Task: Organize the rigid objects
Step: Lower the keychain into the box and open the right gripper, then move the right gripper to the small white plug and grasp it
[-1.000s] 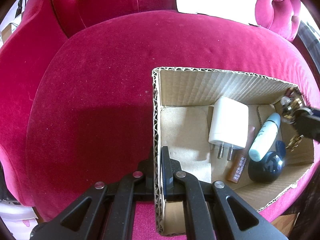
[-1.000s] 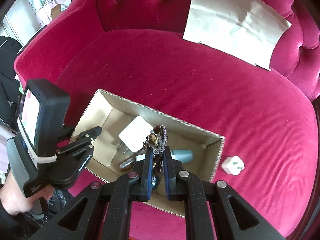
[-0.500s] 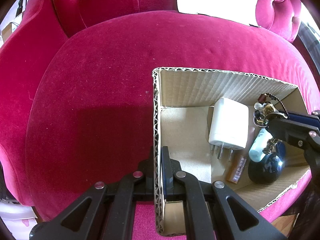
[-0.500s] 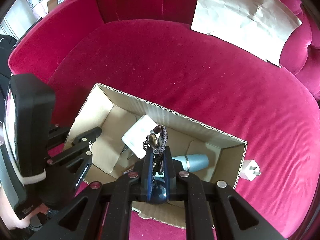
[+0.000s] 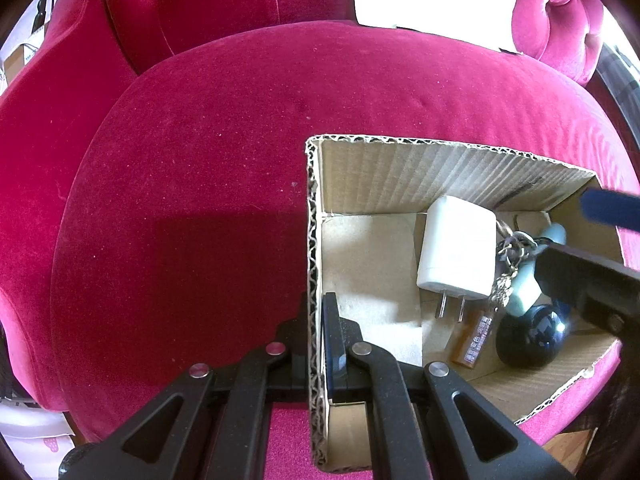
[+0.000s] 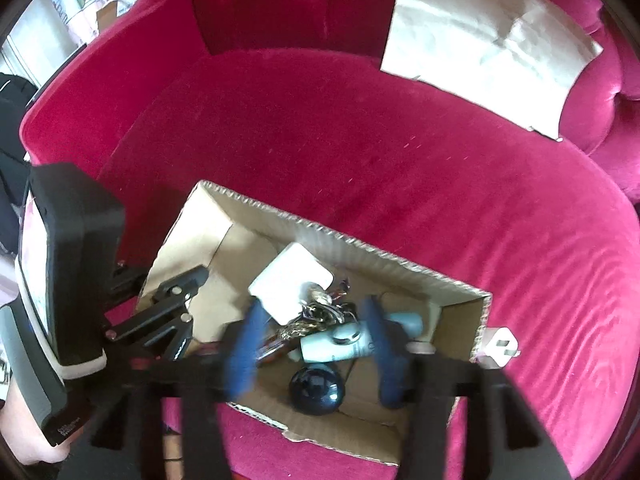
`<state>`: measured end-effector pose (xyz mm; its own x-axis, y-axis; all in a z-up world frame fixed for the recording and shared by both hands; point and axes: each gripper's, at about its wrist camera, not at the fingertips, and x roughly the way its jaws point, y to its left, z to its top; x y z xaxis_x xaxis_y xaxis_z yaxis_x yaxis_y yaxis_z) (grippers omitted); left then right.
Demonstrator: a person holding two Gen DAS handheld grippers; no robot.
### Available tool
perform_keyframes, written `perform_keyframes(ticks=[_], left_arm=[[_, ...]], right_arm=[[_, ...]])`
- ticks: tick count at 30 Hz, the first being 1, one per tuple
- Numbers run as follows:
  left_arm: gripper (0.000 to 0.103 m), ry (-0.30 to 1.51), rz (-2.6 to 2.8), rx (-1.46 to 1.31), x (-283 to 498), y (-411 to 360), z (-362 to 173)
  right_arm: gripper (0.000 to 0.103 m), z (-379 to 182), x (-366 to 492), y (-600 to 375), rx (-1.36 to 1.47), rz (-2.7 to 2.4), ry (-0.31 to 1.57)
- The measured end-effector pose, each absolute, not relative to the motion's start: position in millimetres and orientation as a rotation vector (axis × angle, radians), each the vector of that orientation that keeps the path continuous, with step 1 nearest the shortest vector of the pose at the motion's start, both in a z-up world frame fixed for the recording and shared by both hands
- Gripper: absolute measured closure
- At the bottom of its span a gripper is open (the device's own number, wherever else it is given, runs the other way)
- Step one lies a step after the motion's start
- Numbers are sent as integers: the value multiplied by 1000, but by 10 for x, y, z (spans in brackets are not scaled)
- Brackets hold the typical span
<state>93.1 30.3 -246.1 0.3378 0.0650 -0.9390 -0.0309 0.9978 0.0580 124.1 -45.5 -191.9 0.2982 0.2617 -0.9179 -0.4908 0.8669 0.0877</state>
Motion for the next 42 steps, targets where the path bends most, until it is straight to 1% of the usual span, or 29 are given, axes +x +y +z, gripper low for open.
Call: perform_keyframes(ticks=[1,3,5,6,21,32,42], left_arm=[[99,1225,63,32,930,303,-2464],[99,1225,64,32,934,300,-2462],[99,1225,64,33,932,298,-2465],[99,1225,63,33,933,298,-2462],[99,1228,66,35,937,297,-2456],[99,1231,67,39,955,283,-2426],[99,1234,65,44,971,282,-2414]], right_arm=[[24,-1902,1237,-469,-223,501,1159],[10,-1884,1229,-481,-230,490,1147],[2,-1873,1218,-486,-241,484,1136],[1,-1868,1217,-489,-245,476,1132],[1,-1812,1300,-786,-208,426,1132],[1,-1689,1394,-1322,-190,350,1109],[1,-1694,1447,-1772,-186,292,1110]])
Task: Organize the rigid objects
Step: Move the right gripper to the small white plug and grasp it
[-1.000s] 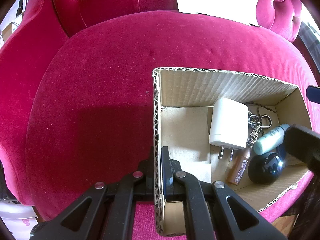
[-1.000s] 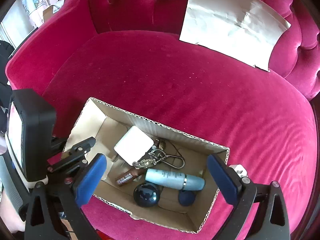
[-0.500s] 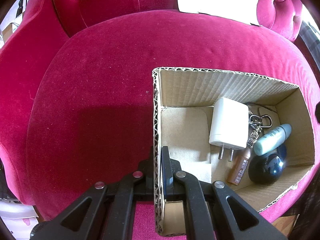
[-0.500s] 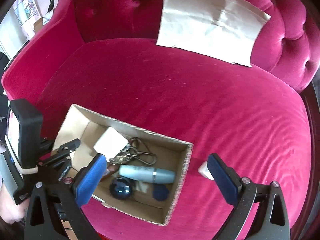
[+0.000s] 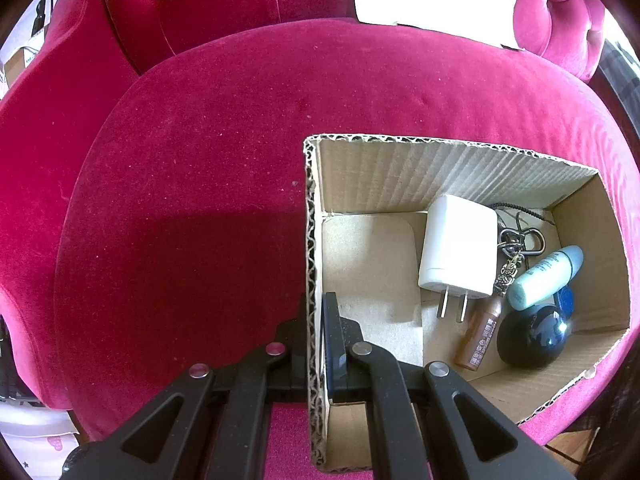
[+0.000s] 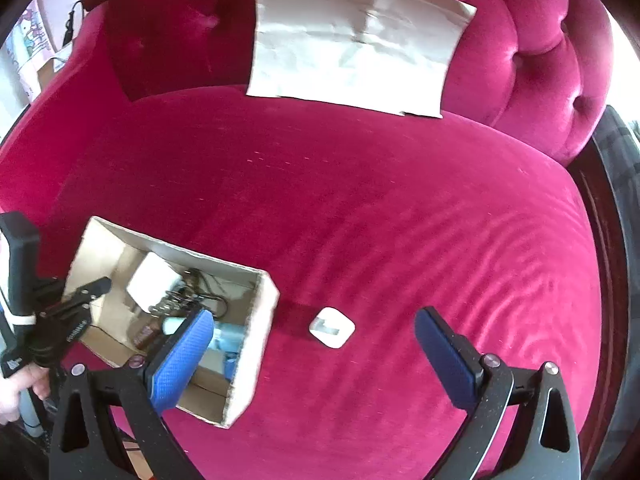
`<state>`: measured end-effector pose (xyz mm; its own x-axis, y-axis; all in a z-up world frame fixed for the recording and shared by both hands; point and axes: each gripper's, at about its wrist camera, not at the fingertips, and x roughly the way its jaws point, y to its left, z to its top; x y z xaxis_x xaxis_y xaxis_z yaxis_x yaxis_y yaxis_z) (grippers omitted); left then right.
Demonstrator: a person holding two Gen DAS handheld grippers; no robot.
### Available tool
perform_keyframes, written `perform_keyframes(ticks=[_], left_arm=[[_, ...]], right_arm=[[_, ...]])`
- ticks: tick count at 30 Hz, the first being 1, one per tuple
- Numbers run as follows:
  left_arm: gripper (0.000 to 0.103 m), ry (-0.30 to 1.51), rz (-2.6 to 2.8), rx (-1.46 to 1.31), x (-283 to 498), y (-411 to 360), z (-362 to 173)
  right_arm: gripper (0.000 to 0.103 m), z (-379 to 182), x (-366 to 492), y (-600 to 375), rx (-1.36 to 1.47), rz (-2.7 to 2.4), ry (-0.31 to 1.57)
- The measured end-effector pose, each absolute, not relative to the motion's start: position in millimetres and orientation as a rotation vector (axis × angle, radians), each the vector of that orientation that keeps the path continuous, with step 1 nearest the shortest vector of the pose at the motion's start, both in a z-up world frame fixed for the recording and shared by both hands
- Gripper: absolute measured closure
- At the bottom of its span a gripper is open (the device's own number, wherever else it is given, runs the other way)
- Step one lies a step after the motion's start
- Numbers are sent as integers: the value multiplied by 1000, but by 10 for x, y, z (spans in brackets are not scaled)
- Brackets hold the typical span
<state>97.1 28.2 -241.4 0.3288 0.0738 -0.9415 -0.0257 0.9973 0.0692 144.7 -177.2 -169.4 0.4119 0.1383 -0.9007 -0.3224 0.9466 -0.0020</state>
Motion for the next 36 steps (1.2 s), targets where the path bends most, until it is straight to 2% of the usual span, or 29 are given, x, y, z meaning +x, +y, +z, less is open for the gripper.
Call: perform_keyframes(ticks=[17,36], left_arm=[[99,1235,67,50,969,268,-2404],[99,1236,67,53,959,254,-2416]], right_arm=[[1,-1955,1382,-2272,-153,222,1128],[1,-2290,1531,-2205,-191,298,1190]])
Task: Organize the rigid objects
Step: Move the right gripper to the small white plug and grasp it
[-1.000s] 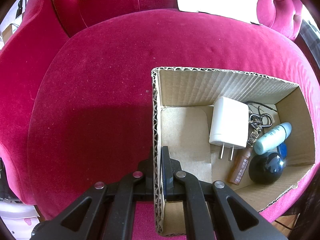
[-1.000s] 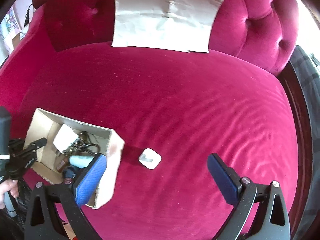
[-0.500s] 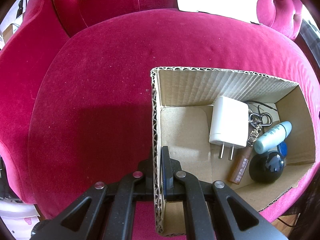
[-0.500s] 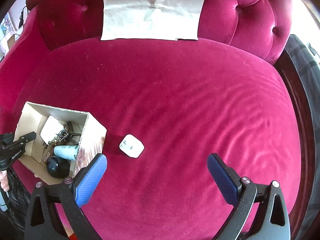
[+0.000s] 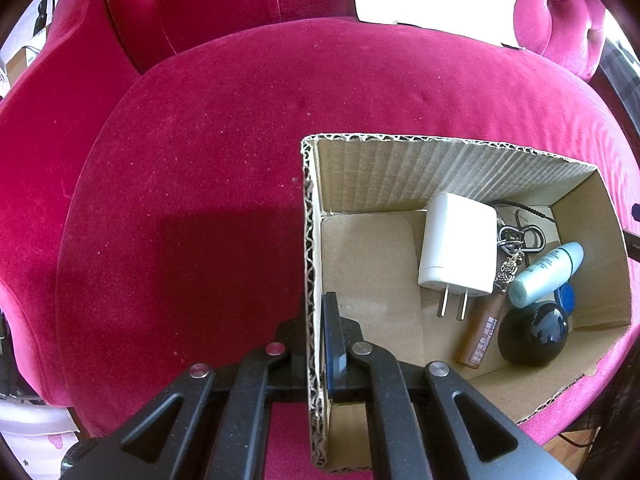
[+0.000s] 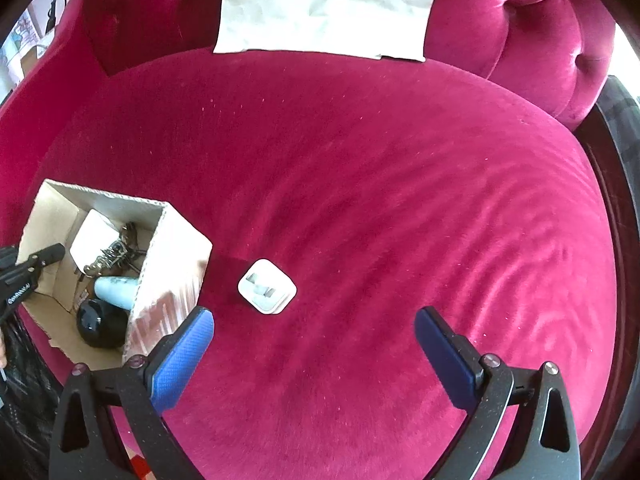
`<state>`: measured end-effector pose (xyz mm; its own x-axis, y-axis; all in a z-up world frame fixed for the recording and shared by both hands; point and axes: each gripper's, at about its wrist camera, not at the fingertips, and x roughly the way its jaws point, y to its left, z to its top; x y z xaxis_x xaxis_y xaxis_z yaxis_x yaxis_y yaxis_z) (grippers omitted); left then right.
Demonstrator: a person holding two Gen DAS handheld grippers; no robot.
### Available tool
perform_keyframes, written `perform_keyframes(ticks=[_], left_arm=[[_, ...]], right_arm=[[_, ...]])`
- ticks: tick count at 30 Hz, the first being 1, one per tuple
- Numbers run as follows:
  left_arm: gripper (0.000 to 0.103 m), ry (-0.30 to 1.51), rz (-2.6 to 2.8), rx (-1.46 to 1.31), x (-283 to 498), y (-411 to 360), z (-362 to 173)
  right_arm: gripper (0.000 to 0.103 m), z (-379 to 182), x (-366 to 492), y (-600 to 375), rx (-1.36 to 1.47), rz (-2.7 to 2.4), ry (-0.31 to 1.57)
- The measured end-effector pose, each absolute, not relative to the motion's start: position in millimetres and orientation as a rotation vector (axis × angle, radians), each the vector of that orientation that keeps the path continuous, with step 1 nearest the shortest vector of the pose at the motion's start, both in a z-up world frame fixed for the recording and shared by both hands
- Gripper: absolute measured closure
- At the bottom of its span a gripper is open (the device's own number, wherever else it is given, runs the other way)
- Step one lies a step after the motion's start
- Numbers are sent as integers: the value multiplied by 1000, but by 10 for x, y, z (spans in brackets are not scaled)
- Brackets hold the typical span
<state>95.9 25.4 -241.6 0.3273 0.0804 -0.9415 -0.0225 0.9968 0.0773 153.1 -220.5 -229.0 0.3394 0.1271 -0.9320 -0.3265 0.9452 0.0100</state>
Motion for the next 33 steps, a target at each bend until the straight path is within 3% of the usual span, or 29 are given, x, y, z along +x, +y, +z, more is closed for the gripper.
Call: perform_keyframes(ticks=[10,13,16,19,21,22,33], left_arm=[[99,1239,65,54,977,236,-2419],[99,1240,65,53,986,239,-2420],[99,1240,64,57,992,234,-2420],[99,1240,64,57,990,233,-2419],[99,1240,64,57,991,233,-2419],[99,1240,64,57,992,235,-2418],[99,1240,64,57,991,233,-2419]], right_arm=[[1,-2496,1720,-2149,-183,320,1219],[5,-2516,1775,-2114,-181,334,1217],[16,-2526,1831,-2080,-171,347,1218],[34,-2547,1879,-2031,-162,363,1228],[63,-2551,1891,-1991,-149,386,1236],[68,-2556,1902,-1942,-148,398,1237],[68,-2523,1744,-1845,-176,377,1208]])
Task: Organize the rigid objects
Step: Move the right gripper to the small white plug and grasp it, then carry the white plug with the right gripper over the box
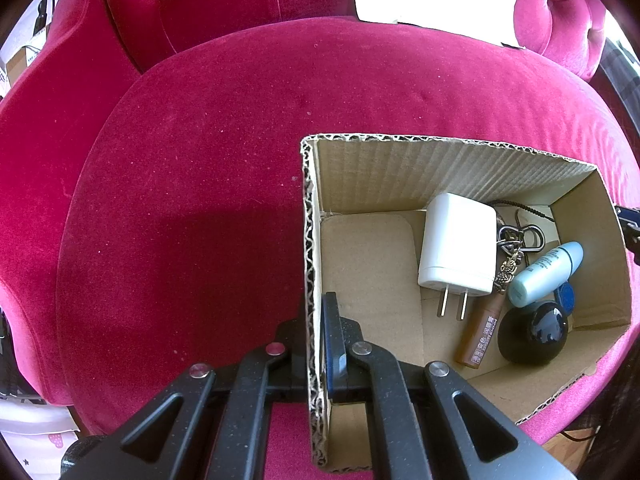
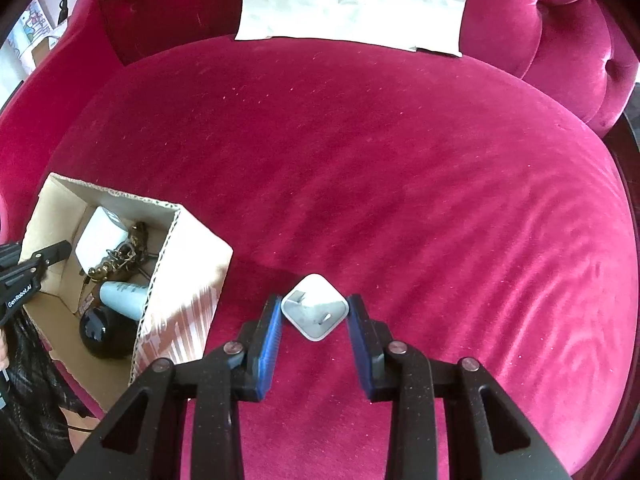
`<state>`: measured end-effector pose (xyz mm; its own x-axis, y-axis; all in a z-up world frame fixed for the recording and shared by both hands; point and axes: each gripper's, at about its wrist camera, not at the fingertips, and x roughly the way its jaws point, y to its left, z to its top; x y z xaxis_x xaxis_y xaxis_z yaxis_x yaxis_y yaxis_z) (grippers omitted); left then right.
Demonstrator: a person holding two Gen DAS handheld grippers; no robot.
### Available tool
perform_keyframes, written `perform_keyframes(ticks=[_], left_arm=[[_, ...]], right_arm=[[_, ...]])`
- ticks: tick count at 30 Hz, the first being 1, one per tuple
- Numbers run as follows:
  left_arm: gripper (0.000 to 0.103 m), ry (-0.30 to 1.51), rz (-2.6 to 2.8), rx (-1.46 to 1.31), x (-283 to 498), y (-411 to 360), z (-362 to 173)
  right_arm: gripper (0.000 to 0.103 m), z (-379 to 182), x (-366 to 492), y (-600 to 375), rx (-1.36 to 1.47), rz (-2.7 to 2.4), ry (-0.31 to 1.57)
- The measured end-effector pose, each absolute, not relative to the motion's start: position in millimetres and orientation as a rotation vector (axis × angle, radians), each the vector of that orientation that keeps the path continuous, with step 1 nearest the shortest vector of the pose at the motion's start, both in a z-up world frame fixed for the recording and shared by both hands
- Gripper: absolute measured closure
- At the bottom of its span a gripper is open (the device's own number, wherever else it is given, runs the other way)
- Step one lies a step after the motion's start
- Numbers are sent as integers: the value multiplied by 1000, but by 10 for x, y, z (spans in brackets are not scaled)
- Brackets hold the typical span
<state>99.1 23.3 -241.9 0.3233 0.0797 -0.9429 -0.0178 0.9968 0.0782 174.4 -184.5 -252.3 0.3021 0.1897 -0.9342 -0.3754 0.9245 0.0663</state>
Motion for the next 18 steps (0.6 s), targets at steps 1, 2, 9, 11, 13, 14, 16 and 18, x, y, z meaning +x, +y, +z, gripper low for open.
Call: perform_keyframes(ticks=[1,2,9,11,13,14,16,18], left_arm=[[99,1240,64,57,990,232,-2418],[99,1240,65,57,990,232,-2418],[99,1241,65,57,993,230,-2418],[99,1241,65,58,994,231,-2416],[99,1241,65,58,994,228,-2418],[99,1241,65,58,994,229,-2418],[99,1241,65,59,993,226,-2418],[99,1240,65,61,996,227,-2414]], right_arm=[[68,-2512,1741,-1850,-172,372,1209],[68,-2489,1720,-1852,-167,369,1208],[68,-2295,1652,-1827,-168,349,1177],[68,-2225,1646,-1839,-166,347,1173],[68,-2152,1621,-1835,-173,340,1164],[68,-2085,1623,-1854,-171,343,1163],[68,-2025,1585,-1833,-178,341,1155],[68,-1954,1544,-1826,-177,343,1150]])
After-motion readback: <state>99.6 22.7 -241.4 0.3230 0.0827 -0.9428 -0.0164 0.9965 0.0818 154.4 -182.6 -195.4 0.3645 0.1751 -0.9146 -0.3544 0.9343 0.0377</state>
